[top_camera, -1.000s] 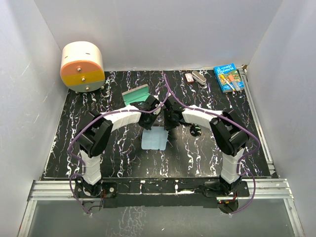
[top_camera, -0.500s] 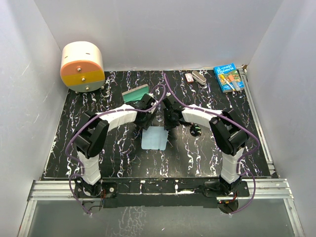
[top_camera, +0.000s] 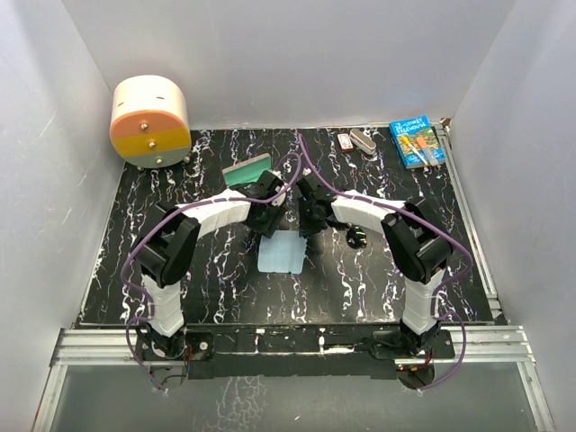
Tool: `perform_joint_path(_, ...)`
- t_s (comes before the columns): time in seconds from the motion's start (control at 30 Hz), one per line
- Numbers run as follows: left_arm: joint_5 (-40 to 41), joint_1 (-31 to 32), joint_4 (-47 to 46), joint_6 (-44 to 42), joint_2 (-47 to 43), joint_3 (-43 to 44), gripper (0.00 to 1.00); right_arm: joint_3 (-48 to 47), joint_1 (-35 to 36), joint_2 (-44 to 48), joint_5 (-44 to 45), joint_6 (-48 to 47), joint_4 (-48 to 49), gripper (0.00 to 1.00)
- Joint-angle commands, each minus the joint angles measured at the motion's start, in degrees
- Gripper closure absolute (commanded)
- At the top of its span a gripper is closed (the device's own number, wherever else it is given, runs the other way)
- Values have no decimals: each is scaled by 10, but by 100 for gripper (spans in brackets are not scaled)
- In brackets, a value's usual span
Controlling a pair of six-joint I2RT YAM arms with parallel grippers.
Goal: Organize the sunglasses
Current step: Fold the glasses cleaning cloth at the center of the board.
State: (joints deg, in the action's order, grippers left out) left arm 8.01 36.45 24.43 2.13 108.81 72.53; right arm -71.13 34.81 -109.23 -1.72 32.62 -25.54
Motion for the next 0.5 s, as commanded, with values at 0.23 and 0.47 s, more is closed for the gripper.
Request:
perform_joint_path(0.23,-52,-11,21,18,53,13,53,-16,-1,-9,6,-9,1,92)
perform_joint_path(0.47,-81,-15,18,21,69,-7,79,-14,-1,-5,8,-10,0,92)
